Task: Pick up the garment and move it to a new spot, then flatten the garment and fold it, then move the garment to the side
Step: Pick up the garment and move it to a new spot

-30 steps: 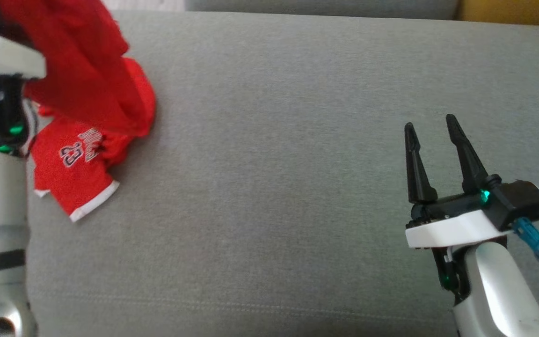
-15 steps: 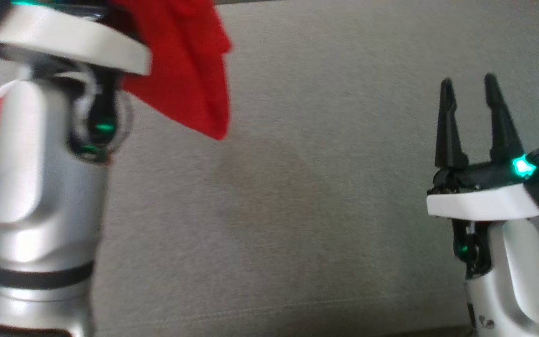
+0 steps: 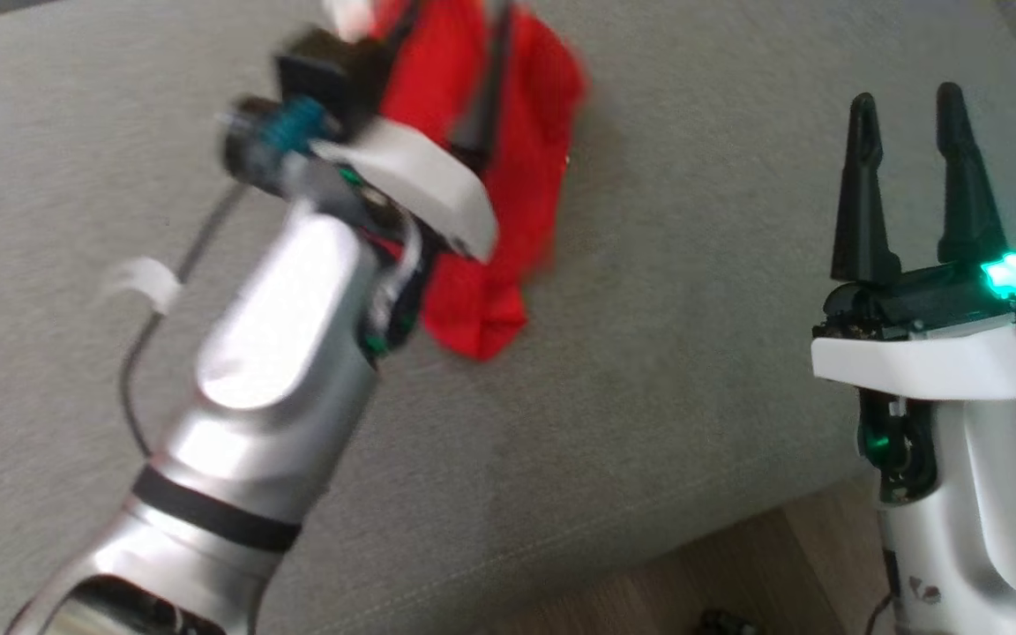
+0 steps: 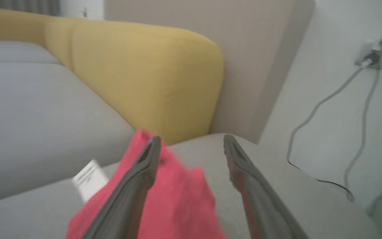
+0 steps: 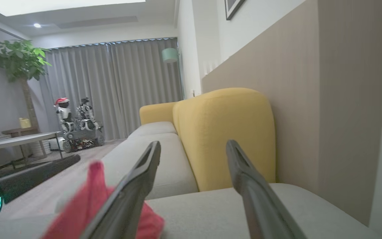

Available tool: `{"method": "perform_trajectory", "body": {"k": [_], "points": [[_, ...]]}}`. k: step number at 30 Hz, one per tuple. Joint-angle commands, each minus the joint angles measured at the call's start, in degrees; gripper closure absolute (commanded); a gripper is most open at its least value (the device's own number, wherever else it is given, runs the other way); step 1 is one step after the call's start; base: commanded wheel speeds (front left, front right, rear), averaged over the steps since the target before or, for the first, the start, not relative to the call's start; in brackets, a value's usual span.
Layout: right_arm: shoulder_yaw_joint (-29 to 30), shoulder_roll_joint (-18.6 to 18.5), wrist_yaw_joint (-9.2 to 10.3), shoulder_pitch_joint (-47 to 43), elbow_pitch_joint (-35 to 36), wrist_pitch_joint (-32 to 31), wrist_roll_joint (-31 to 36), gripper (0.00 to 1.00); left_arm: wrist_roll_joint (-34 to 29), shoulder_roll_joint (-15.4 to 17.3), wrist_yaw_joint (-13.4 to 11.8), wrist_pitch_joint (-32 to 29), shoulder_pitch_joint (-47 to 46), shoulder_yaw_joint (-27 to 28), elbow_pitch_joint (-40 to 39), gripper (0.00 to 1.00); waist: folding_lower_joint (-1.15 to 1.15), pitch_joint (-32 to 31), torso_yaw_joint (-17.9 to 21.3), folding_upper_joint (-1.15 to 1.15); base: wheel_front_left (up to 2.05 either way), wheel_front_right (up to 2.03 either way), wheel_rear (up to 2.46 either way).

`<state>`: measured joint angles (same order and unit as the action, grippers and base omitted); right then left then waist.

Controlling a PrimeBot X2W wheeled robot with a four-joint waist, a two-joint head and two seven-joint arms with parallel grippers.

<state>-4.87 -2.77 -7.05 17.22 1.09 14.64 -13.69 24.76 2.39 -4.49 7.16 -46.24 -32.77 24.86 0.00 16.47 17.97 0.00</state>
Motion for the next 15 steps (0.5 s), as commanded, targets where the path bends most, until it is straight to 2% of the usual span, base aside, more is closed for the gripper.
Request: {"method": "perform_trajectory", "body": {"k": [1,4,8,15], "points": [[-0.73,-0.1,-0.44,1.53,2.28,0.35,-0.44,0.0,1.23,0.52,-0.16,1.24,-1.71,-0.06,-1.62,0.0,0.0,1.75,1.77,0.0,0.0,0.0,0.0],[0.17,-0.1,-0.44,0.87,2.22,0.36,-0.28,0.0,3.29,0.51,-1.4,3.6,-2.3,-1.73,-0.19,0.0,0.0,1.56,0.52,0.0,0.0,0.0,0.0],[0.78,-0.1,-0.44,-0.06,1.33,0.36,0.69,0.0,3.84,0.86,-2.22,6.21,-3.27,0.11,1.54,0.0,0.0,-0.09,-3.5,0.0,0.0,0.0,0.0],[2.36,-0.1,-0.44,-1.77,-2.39,0.36,4.55,0.0,3.21,6.52,-0.12,7.77,1.97,4.36,0.99,0.0,0.0,-4.87,-13.28,0.0,0.0,0.0,0.0]]}}
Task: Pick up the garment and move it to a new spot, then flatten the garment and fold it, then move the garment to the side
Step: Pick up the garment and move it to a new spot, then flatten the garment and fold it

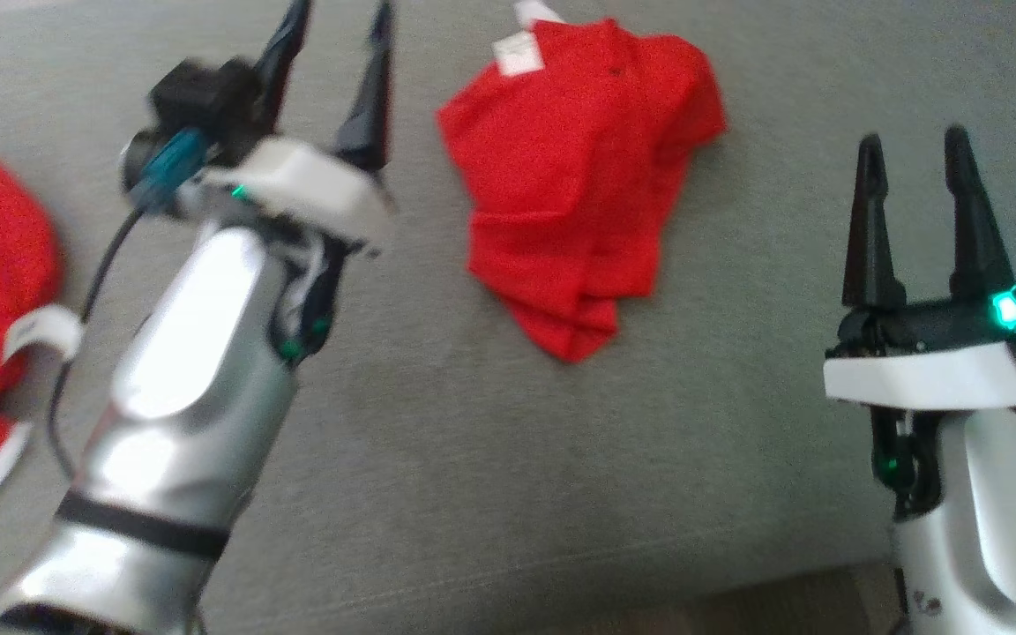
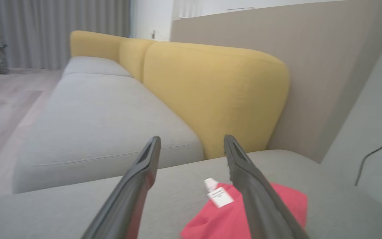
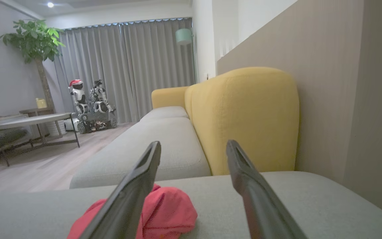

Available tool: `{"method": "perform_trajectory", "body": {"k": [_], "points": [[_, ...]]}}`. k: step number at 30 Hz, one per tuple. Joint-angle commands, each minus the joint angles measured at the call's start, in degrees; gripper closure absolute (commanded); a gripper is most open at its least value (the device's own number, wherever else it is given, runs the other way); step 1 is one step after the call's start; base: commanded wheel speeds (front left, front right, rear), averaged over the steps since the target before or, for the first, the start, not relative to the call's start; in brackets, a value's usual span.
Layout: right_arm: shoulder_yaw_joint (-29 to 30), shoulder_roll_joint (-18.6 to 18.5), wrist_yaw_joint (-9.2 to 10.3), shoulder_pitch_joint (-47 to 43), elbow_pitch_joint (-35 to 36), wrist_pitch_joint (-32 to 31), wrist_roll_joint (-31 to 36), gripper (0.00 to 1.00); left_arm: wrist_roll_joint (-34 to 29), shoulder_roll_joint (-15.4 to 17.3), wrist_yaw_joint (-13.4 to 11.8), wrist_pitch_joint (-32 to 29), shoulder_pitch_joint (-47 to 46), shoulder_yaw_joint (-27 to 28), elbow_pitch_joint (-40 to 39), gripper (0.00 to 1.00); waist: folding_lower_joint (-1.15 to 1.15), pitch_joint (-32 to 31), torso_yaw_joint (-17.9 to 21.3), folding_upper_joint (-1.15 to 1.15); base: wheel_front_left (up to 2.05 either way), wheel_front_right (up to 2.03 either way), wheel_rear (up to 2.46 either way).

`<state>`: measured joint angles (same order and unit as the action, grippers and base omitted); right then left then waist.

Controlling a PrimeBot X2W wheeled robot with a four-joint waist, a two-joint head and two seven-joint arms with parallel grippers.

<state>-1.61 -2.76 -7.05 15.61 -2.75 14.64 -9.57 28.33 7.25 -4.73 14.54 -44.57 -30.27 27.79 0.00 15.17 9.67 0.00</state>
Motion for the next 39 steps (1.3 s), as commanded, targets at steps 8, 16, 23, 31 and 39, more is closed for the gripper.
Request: {"method": "perform_trajectory", "body": {"k": [8,16,23,31,39], "points": [[1.13,-0.11,-0.44,-3.96,-3.84,0.36,3.19,0.0,-2.04,4.22,2.42,0.44,17.77,9.86,-10.59,0.0,0.0,-8.64,-13.59,0.0,0.0,0.0,0.0],[3.61,-0.11,-0.44,-5.44,-5.75,0.36,4.61,0.0,-5.49,0.92,4.65,0.45,30.77,16.57,-17.93,0.0,0.0,-9.78,-17.26,0.0,0.0,0.0,0.0],[4.87,-0.11,-0.44,-1.81,-7.79,-1.29,5.3,0.0,-7.5,-2.26,6.24,0.45,31.96,18.83,-18.47,0.0,0.0,-9.07,-19.36,0.0,0.0,0.0,0.0],[8.53,-0.11,-0.44,9.14,-17.12,-8.37,7.34,0.0,-7.75,-4.17,7.77,0.45,31.79,18.74,-17.18,0.0,0.0,-5.26,-22.57,0.0,0.0,0.0,0.0],[14.3,-0.58,-0.44,17.29,-26.15,-13.11,12.65,0.0,-5.68,-4.35,7.74,0.45,30.53,16.9,-16.56,0.0,0.0,-2.39,-25.33,0.0,0.0,0.0,0.0]]}}
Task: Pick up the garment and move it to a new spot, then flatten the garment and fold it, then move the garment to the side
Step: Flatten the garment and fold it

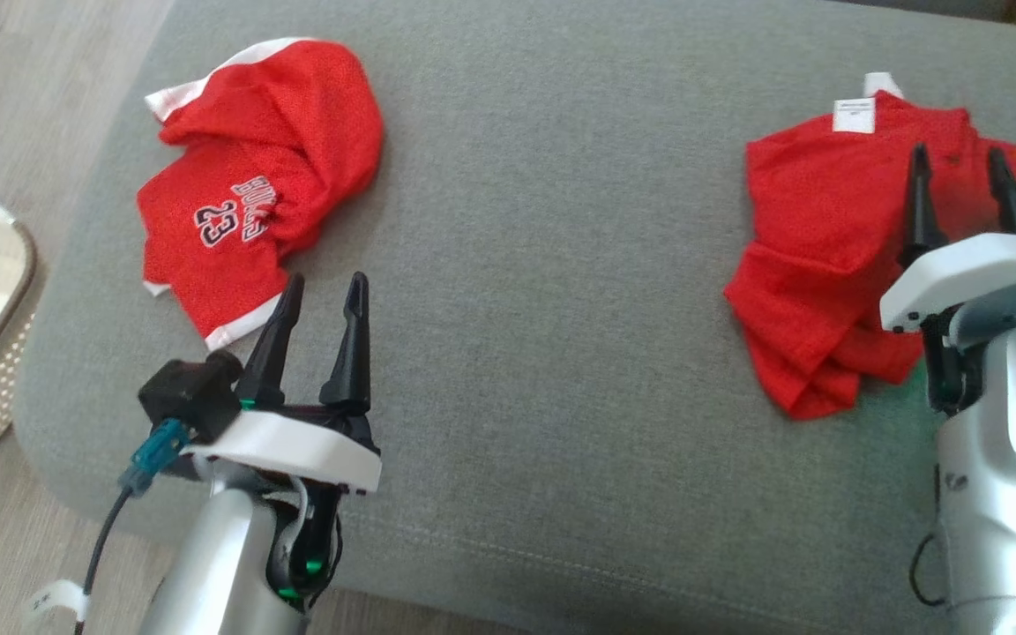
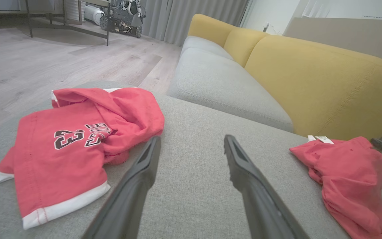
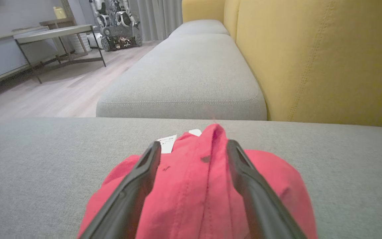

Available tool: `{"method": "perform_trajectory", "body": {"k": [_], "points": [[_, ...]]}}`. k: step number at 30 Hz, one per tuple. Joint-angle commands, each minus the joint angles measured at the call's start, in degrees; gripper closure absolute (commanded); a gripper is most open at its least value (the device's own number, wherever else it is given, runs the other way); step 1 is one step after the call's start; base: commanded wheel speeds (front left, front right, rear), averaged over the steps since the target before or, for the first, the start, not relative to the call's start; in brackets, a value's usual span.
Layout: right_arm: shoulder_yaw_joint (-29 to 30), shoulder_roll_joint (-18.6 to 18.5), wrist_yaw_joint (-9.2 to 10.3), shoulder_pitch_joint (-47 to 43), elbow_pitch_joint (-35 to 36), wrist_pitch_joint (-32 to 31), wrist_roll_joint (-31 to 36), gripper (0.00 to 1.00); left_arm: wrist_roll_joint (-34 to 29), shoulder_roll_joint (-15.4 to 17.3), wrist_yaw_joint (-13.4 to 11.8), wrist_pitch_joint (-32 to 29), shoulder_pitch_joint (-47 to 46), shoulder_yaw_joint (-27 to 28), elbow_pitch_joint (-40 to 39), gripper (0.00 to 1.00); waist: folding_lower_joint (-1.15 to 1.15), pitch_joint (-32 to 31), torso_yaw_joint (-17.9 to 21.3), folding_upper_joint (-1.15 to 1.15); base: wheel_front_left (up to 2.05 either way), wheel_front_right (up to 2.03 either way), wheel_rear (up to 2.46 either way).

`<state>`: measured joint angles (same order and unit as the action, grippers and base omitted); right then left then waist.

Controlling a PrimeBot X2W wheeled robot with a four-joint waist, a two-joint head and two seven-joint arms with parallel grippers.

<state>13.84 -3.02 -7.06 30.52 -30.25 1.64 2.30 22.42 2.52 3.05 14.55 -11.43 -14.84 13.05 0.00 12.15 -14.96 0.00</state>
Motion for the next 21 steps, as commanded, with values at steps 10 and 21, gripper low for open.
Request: {"method": "perform_trajectory", "body": {"k": [10,21], "points": [[2.57,-0.26,-0.43,6.53,-6.17,-1.33,2.7,0.0,2.03,0.36,-1.44,0.44,-3.14,1.47,-1.67,0.0,0.0,0.81,-1.34,0.0,0.0,0.0,0.0],[-4.29,0.0,-0.43,7.9,-7.62,0.9,1.69,1.0,2.66,0.36,-1.86,0.45,-3.44,2.53,-1.89,0.0,0.0,-0.05,-0.98,0.0,0.0,0.0,0.0]]}}
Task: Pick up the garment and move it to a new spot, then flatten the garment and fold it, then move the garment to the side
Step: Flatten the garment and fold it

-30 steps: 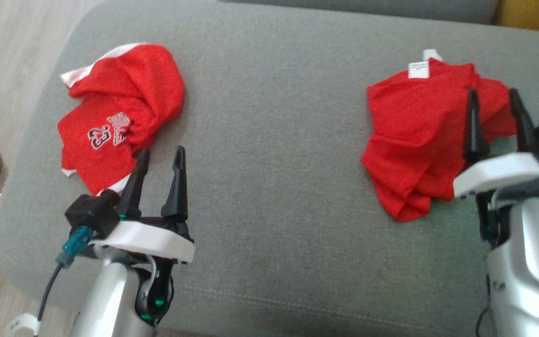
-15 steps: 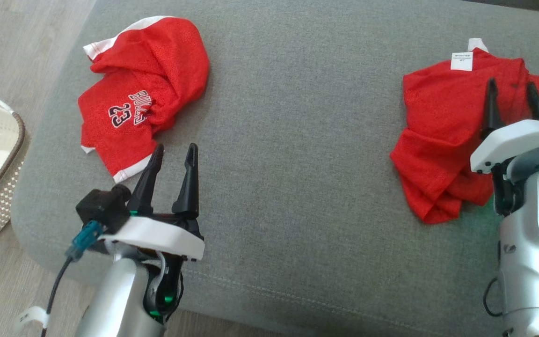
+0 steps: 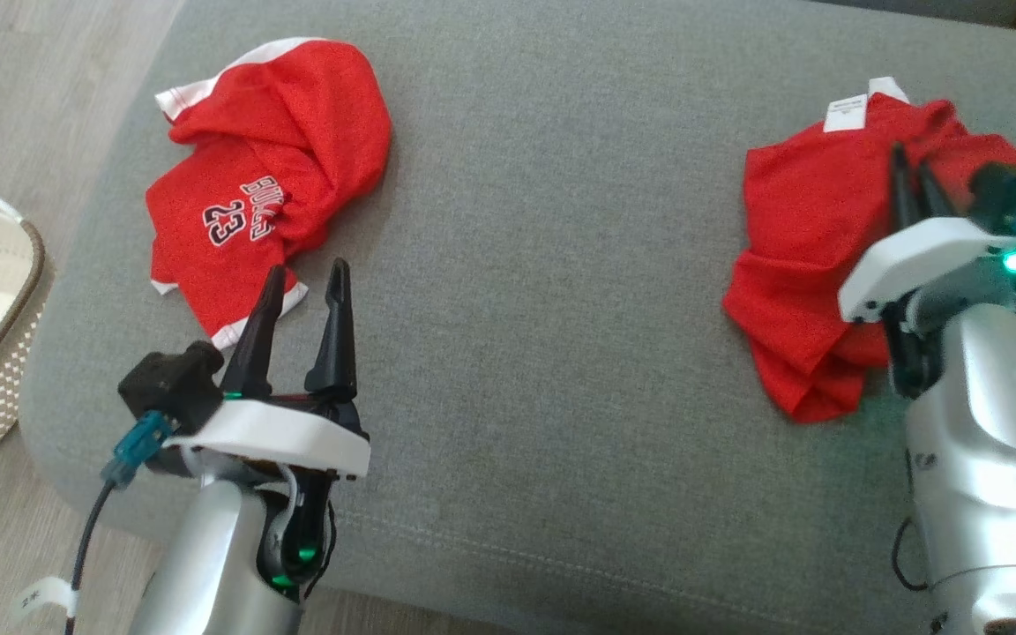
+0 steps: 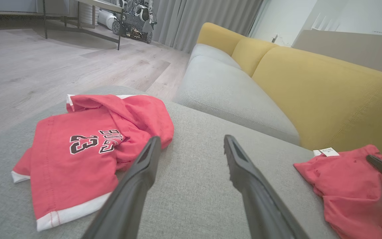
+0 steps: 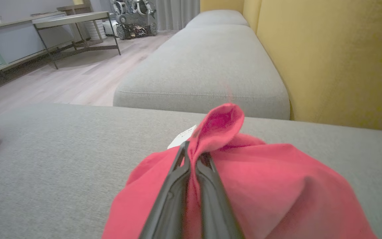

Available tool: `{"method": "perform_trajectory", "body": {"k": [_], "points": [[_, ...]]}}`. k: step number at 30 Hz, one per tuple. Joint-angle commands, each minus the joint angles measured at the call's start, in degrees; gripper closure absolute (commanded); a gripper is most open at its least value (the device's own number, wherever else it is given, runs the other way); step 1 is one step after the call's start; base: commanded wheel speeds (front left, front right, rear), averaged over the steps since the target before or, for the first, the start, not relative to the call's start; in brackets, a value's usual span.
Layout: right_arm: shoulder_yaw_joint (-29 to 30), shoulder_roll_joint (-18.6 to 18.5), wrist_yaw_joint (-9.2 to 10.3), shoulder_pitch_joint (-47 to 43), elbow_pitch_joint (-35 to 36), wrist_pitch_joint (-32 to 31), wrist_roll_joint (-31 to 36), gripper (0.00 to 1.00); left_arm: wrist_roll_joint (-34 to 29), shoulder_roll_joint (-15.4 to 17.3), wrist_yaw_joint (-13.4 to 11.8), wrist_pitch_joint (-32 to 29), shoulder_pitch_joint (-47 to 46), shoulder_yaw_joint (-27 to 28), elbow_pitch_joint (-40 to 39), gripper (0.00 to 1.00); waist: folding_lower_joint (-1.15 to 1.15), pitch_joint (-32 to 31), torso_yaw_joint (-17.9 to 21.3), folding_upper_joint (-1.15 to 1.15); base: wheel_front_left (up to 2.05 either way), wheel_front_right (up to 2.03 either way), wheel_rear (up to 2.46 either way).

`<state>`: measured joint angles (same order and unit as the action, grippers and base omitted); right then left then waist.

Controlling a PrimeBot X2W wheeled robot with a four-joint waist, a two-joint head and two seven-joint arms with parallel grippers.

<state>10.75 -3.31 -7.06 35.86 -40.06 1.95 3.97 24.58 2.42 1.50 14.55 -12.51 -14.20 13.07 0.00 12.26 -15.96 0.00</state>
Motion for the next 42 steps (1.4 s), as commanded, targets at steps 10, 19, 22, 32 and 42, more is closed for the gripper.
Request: {"method": "perform_trajectory", "body": {"k": [10,19,22,32,42], "points": [[-24.66,0.41,-0.43,7.41,8.4,0.79,-10.43,1.0,2.28,0.46,-1.09,0.45,-0.4,-0.48,-0.82,0.0,0.0,-6.14,-0.07,0.0,0.0,0.0,0.0],[-32.91,0.43,-0.43,21.02,16.29,4.18,-34.19,1.0,3.07,0.46,-2.62,0.45,2.23,-0.83,-0.79,0.0,0.0,-10.28,0.97,0.0,0.0,0.0,0.0],[-29.9,0.43,-0.43,27.21,14.9,8.14,-38.03,1.0,2.56,0.46,-2.78,0.45,2.71,0.13,-0.84,0.0,0.0,-10.06,2.5,0.0,0.0,0.0,0.0],[-14.98,-11.77,-0.43,25.9,-0.15,6.84,-31.22,1.0,2.56,0.46,-2.44,0.45,1.52,0.03,-1.57,0.0,0.0,-7.1,6.3,0.0,0.0,0.0,0.0],[-12.12,-27.37,-0.43,8.47,-11.55,-1.88,-15.99,0.0,2.02,0.46,-1.96,0.45,0.52,0.32,-1.08,0.0,0.0,-5.42,9.16,0.0,0.0,0.0,0.0]]}}
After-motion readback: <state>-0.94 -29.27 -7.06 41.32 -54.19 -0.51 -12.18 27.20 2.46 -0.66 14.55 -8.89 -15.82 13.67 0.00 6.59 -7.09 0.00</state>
